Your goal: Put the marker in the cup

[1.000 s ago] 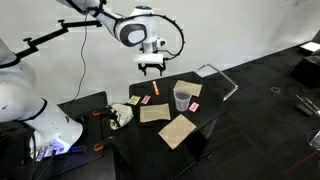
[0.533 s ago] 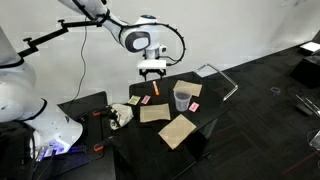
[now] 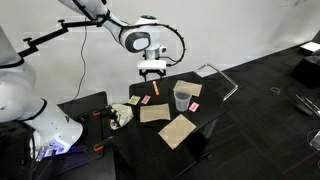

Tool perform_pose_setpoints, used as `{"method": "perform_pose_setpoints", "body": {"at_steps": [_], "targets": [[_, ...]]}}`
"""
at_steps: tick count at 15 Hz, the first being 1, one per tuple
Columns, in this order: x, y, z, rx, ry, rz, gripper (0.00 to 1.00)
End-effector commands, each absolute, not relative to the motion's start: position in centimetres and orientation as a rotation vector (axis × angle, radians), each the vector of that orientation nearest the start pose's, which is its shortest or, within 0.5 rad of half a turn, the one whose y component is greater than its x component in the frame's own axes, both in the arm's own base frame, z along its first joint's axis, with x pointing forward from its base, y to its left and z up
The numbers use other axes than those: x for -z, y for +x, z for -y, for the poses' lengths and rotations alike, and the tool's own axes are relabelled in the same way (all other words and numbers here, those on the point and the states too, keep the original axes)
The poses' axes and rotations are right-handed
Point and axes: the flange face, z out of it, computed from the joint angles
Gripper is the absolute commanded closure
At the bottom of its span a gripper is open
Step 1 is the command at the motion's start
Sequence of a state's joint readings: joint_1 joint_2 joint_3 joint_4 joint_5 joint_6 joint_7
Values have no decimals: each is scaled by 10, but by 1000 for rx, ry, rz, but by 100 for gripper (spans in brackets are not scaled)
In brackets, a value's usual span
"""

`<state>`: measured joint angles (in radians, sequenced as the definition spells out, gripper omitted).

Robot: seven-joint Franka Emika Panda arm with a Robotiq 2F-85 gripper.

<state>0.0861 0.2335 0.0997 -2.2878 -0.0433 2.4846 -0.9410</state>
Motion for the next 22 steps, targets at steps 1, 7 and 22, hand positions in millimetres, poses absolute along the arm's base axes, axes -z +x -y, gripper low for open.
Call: {"method": "perform_pose_setpoints", "body": {"at_steps": [1, 7, 22], "targets": [[-241, 527, -100, -8, -2565, 1773, 0], [-228, 536, -103, 23, -2448, 1916, 0], [-186, 547, -130, -76, -2329, 2073, 0]]}}
